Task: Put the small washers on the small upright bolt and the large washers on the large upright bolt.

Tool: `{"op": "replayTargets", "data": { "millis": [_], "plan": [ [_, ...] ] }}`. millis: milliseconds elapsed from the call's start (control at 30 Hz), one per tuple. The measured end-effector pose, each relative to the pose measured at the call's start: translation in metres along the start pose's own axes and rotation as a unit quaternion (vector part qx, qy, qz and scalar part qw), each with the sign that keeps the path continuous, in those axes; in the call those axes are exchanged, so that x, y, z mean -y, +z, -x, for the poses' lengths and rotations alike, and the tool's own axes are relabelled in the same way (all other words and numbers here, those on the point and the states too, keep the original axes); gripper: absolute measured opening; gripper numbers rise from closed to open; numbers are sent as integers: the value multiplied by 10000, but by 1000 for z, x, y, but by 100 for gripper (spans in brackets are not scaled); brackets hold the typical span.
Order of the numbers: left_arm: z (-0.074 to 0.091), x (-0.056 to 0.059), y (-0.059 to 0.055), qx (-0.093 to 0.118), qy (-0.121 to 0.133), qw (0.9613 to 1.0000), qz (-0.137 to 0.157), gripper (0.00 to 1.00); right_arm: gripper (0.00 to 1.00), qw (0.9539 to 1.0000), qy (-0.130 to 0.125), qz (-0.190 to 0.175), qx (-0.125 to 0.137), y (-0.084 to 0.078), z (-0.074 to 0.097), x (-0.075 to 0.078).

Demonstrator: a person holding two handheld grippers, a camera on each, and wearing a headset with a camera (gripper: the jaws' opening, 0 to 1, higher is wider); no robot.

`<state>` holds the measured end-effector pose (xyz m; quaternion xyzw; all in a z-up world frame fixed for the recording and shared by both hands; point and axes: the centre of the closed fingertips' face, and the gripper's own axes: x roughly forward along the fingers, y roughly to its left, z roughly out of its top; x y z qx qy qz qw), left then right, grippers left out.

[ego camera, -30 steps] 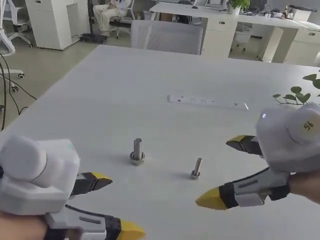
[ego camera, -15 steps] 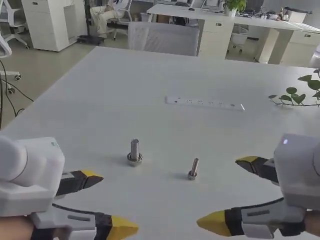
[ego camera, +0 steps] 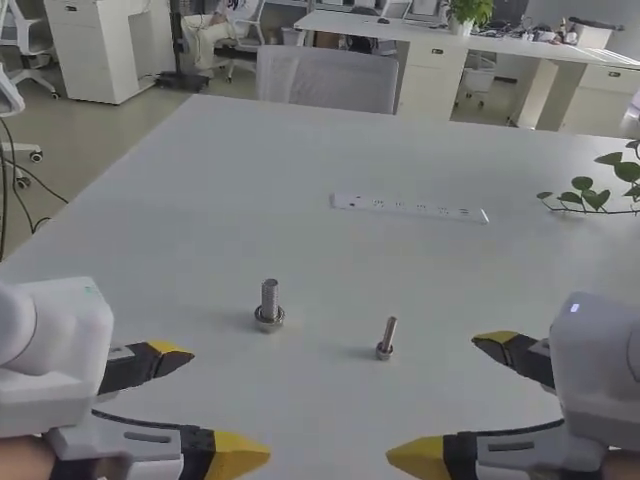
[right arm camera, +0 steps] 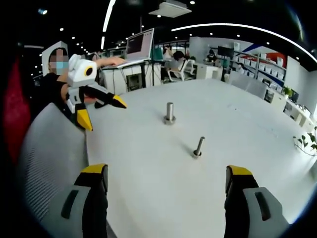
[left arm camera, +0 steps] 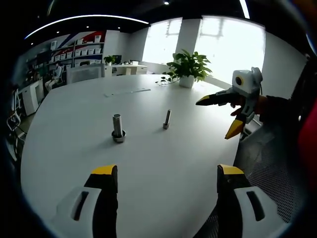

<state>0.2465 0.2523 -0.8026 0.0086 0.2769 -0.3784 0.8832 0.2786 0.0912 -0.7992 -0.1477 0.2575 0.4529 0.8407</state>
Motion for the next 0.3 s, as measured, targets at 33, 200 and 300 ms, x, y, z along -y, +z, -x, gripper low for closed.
{"op": "replayTargets", "data": {
  "millis": [33, 200, 300],
  "plan": [
    [0, 0, 0, 3, 6, 10000, 5, 83, 100, 10000, -1, -2, 3, 0, 0, 0],
    [0, -1, 0, 20, 20, 10000, 38, 84, 100, 10000, 3, 11, -25, -2, -1, -1],
    [0, -1, 0, 20, 28, 10000, 47, 84, 100, 10000, 6, 17, -8, -1, -1, -2]
  ]
}}
